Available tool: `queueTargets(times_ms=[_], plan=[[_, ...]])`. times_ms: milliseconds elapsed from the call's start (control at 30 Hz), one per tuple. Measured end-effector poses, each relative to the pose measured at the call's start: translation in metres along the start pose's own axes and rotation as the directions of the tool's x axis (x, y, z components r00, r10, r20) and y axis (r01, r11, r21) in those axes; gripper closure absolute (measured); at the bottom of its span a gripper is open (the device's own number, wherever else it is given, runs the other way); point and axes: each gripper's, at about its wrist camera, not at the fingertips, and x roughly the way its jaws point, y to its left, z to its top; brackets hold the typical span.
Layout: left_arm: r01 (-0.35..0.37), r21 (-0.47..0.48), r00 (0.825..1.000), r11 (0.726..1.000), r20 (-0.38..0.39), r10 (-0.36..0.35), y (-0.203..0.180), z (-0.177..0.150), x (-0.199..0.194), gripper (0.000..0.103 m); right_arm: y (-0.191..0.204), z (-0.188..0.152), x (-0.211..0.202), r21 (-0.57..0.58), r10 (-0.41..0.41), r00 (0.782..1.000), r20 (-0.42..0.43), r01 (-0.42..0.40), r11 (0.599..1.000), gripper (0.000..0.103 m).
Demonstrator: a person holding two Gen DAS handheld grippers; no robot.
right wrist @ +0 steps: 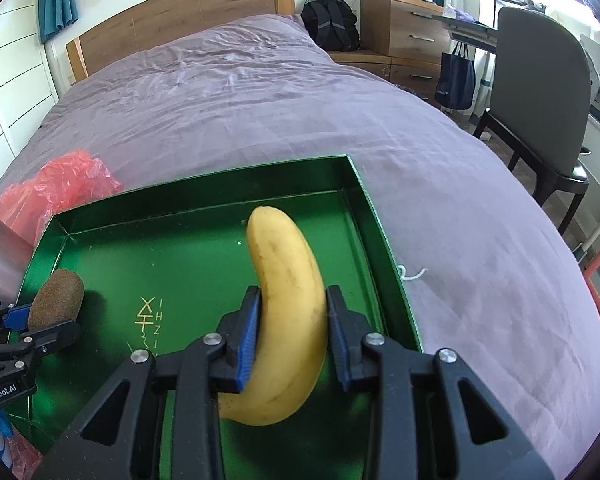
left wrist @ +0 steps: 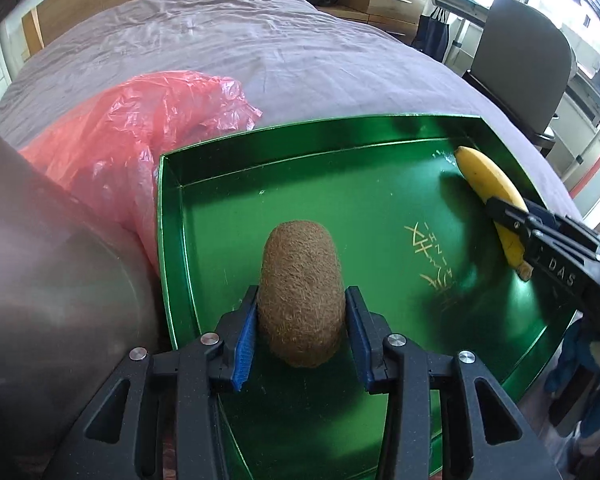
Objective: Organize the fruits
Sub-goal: 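Carry banana and kiwi past the kettle and lower both into the green tray, then open both tools to release the fruit and withdraw toward the fruit spread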
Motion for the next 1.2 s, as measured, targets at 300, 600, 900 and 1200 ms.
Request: queueTargets(times_ms=[300,600,900,1200], plan=[[-0.047,0.016,0.999,0.999,0.002,0.046,-0.005,-0.005,-0.001,0.065,0.005,0.002,0.002,-0.035,-0.035,0.999,-0.019,0.034,0.999,0.082],[-0.056,0.056,0.998,0.997,-0.006,0.057,-0.013,-0.003,-0.016,0.054,0.011,0.002,-0.003,-0.08,-0.099,0.994,-0.036,0.096,0.992,0.027],[-0.037,0.07,0.998,0.997,0.049,0.034,-0.023,-0.008,-0.064,0.046,0.01,0.002,-0.055,-0.079,-0.125,0.992,0.018,0.126,0.989,0.024],[-0.006,0.123,0.993,0.992,0.116,-0.008,-0.035,-0.029,-0.122,0.028,0.016,-0.014,-0.12,-0.078,-0.136,0.989,0.061,0.141,0.987,0.013]])
